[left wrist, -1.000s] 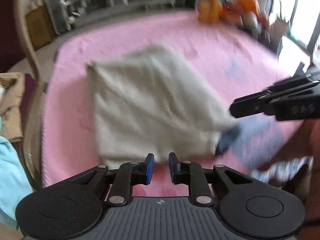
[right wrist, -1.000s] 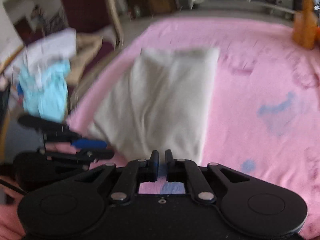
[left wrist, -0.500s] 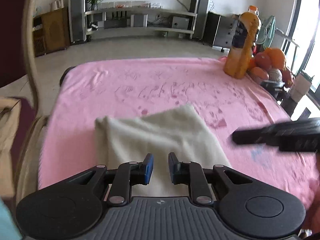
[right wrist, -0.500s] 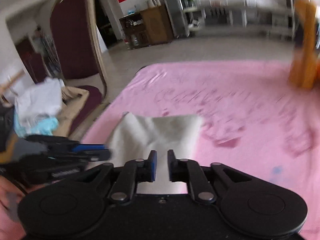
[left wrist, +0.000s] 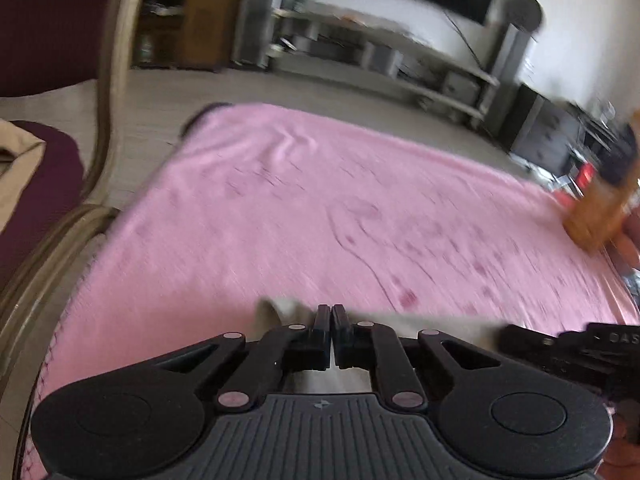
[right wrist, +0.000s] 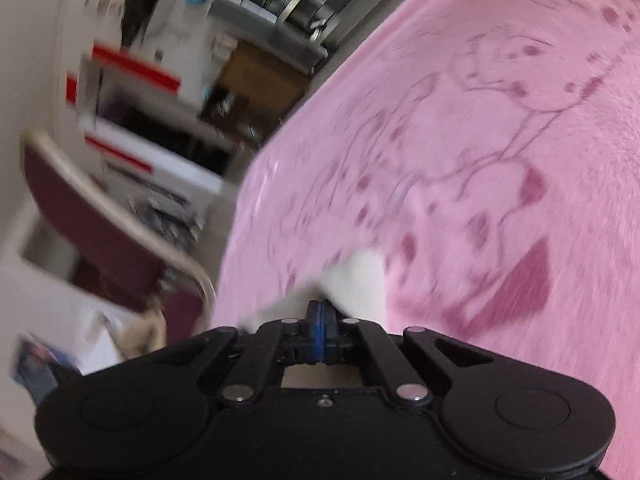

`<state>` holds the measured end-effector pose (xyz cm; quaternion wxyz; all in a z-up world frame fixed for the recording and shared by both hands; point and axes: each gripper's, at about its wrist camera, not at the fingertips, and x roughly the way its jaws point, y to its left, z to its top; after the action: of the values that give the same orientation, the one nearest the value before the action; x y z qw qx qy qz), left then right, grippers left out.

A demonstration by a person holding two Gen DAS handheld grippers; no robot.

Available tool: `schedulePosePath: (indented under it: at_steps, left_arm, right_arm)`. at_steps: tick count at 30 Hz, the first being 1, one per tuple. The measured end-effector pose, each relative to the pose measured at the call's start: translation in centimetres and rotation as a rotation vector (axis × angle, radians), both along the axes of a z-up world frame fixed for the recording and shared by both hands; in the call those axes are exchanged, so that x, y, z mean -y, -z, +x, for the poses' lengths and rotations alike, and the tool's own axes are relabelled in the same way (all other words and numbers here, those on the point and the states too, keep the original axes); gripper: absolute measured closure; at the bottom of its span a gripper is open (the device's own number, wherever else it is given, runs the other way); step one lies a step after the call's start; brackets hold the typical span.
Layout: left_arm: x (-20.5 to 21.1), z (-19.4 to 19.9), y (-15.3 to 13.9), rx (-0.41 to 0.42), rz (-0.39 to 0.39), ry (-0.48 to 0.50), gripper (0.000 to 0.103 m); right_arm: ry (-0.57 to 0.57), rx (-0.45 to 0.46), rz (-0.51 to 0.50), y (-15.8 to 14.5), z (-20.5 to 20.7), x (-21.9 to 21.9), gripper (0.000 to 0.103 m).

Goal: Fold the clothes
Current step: 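Open both grippers and lift them off the folded sweatshirt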

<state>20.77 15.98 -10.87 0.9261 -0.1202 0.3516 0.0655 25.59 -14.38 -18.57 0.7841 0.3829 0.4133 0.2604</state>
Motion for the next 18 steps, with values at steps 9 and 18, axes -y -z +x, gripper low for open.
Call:
schedulePosePath:
  at_steps: [9,18]
  left_arm:
    - [0.7,-1.8,-4.0,-0.031,0.089,-0.006,0.094]
    - [5.4,-6.2,-3.7,-0.176,0.236,0.124,0.079]
  right_arm:
    - [0.183,0.016,-0.106,-2.6,-2.0,3.3,0.099]
    - [-0.08,-0.03,-0.164,-4.3,-8.2,0.2,0.096]
